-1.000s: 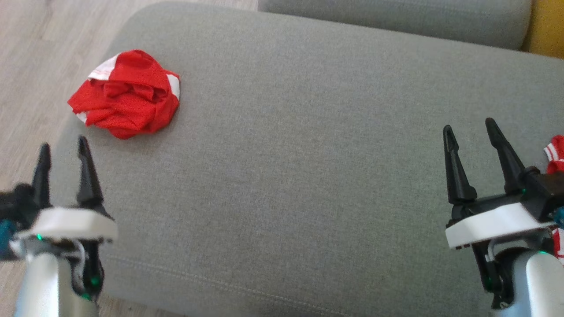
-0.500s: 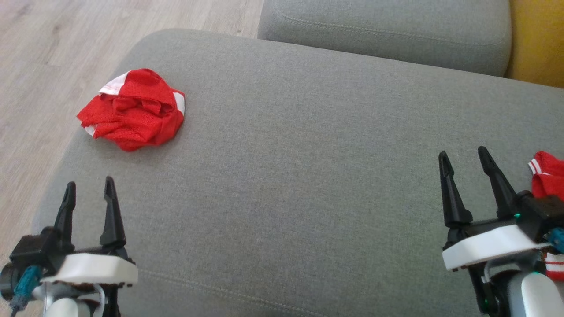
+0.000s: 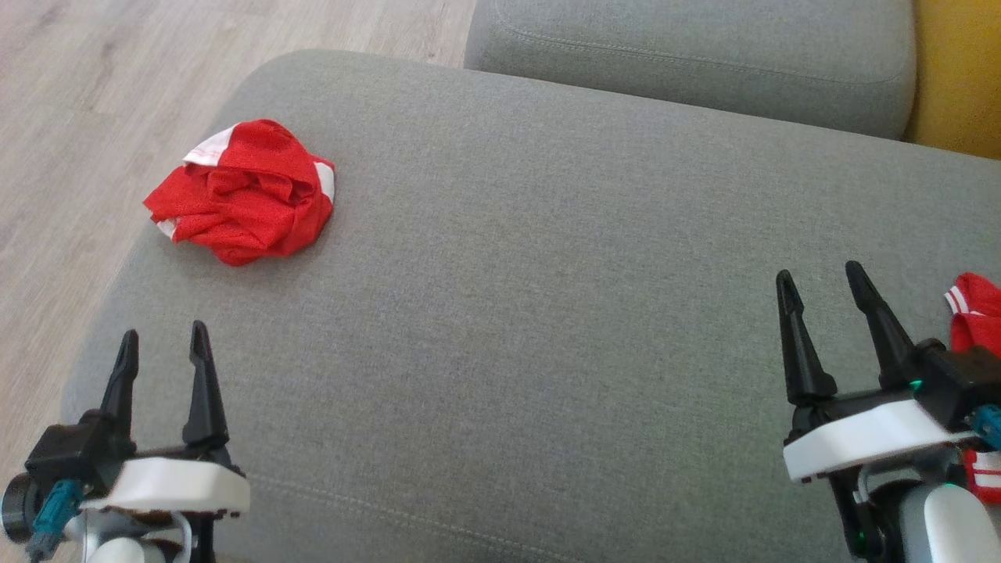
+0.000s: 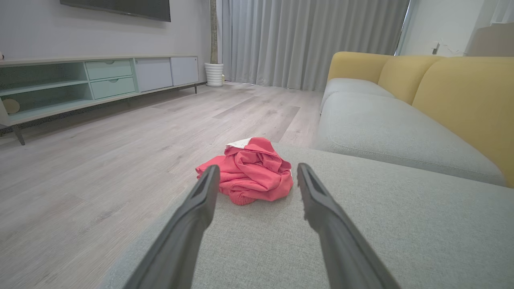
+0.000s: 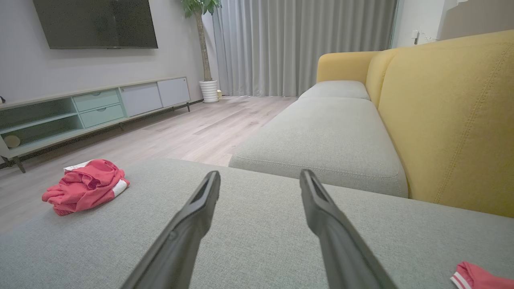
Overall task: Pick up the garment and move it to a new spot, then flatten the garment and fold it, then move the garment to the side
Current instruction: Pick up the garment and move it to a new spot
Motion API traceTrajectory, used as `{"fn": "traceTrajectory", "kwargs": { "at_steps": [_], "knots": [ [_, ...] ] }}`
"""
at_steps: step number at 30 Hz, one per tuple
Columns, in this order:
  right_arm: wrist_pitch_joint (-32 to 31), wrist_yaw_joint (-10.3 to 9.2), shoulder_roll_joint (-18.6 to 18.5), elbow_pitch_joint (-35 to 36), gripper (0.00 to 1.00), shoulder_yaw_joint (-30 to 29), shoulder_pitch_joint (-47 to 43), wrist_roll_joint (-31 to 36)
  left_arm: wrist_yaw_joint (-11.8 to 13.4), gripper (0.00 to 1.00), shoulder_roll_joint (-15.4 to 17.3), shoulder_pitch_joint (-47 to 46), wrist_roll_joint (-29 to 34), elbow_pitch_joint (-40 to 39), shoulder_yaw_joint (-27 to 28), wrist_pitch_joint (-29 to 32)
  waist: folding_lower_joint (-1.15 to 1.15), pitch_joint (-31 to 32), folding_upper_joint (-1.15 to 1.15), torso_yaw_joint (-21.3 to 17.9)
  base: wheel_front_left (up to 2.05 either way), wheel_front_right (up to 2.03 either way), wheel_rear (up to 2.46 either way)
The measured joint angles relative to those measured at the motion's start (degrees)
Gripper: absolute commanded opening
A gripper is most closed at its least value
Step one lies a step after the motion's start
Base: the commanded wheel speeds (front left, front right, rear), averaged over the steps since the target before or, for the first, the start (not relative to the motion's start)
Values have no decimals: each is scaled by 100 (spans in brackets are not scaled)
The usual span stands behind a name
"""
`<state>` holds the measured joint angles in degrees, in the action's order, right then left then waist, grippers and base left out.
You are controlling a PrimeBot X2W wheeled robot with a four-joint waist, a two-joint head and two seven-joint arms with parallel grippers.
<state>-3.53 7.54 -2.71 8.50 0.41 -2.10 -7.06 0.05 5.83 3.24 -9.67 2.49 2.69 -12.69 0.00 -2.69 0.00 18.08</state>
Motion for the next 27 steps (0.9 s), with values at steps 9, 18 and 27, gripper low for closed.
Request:
{"fn": "traceTrajectory", "kwargs": {
  "at_steps": [9, 18, 27],
  "knots": [
    [-1, 0, 0, 18, 100, -3, 1, 9, 46, 100, 3, -2, -7, 0, -19, 0, 0, -50, 0, 36, 0, 0, 0],
    [-224, 0, 1, 289, 100, -73, 120, 232, -32, 100, 53, -1047, -158, 641, -41, -31, 0, -563, 0, 54, 0, 0, 0],
    [-560, 0, -25, 584, 100, -44, 623, 520, -410, 100, 261, -3301, -456, 3376, -24, -100, 0, -1377, 0, -28, 0, 0, 0]
  ]
}}
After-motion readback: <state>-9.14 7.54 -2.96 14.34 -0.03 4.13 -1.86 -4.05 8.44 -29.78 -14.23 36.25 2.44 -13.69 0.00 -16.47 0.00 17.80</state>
